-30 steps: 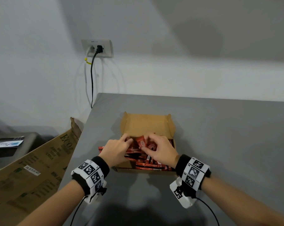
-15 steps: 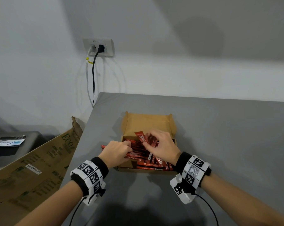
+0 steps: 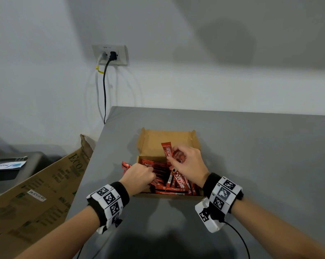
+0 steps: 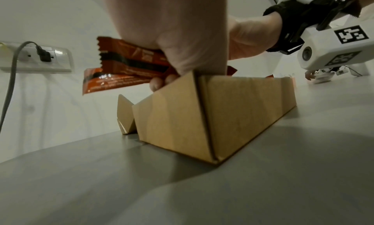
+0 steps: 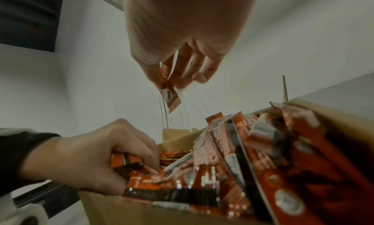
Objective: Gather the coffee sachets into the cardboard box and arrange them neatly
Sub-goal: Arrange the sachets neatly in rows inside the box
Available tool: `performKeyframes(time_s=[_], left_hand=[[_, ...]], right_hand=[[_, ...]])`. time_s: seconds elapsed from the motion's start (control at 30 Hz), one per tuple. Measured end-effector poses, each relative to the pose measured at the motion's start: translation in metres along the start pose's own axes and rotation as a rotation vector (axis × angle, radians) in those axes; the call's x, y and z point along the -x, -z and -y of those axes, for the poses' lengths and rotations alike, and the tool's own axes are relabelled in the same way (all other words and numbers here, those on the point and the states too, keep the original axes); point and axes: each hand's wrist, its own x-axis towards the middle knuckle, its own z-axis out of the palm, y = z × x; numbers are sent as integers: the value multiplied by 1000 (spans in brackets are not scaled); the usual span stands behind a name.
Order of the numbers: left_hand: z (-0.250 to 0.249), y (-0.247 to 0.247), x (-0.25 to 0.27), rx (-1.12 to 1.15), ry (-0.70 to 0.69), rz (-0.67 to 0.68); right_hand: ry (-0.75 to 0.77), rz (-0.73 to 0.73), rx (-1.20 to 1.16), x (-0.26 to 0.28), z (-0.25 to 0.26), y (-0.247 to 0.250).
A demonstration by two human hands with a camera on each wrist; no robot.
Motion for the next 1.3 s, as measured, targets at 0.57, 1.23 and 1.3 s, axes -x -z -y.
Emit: performKeyframes(time_s=[0.57,1.23,1.3], left_hand=[[16,-11,2,500,360,-263],[23,-17,12,831,502,-312],[26,-19,12,810,426,-193]], right_hand=[[89,477,313,-3,17,-16],[-12,732,706,-24,38,-51],[-7,727,735,-24,38,-51]])
